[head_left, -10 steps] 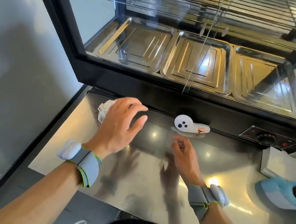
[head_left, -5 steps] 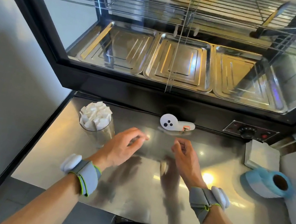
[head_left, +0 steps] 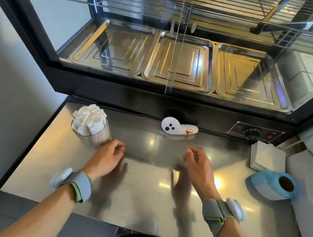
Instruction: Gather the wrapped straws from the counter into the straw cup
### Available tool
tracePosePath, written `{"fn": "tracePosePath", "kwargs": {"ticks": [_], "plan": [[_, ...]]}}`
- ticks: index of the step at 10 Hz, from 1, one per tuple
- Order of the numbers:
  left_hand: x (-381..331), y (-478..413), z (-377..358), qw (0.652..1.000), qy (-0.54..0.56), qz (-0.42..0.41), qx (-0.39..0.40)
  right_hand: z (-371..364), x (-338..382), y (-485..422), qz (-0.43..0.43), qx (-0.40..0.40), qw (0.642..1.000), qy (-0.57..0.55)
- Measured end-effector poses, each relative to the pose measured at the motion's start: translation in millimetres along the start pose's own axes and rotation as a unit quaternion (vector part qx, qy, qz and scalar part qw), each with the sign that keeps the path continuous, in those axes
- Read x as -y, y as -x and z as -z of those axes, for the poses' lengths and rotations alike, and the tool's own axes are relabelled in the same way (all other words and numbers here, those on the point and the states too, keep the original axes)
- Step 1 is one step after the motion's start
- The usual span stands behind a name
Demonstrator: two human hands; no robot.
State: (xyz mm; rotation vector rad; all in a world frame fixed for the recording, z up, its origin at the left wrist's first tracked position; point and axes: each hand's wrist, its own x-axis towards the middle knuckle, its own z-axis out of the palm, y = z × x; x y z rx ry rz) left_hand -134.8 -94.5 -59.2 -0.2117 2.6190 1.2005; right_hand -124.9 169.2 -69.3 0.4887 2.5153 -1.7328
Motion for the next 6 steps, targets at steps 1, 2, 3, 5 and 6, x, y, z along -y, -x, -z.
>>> {"fn": "tracePosePath", "kwargs": {"ticks": [1,2,3,5,6], "plan": [[7.3,-3.5,3.8,1.0,-0.001,0.004,-0.025,6.9,-0.8,2.7,-0.005,0.01,1.0,0.003],[12.8,-7.6,8.2,0.998,0.011,0.018,-0.052,11.7,-3.0,4.2,-0.011,0.016,1.0,0.0],[8.3,-8.2,13.2,0.995,0.061,0.031,-0.079,14.2,-1.0,5.1,-0.026,0.02,0.999,0.011],[-42.2,4.6,20.5,0.945,0.31,0.027,0.101,16.8,25.4,10.6,-0.121,0.138,0.968,-0.171],[-69.6,1.7,27.0,0.906,0.387,0.005,0.17,21.6,47.4,5.8,-0.127,0.171,0.942,-0.26]]}}
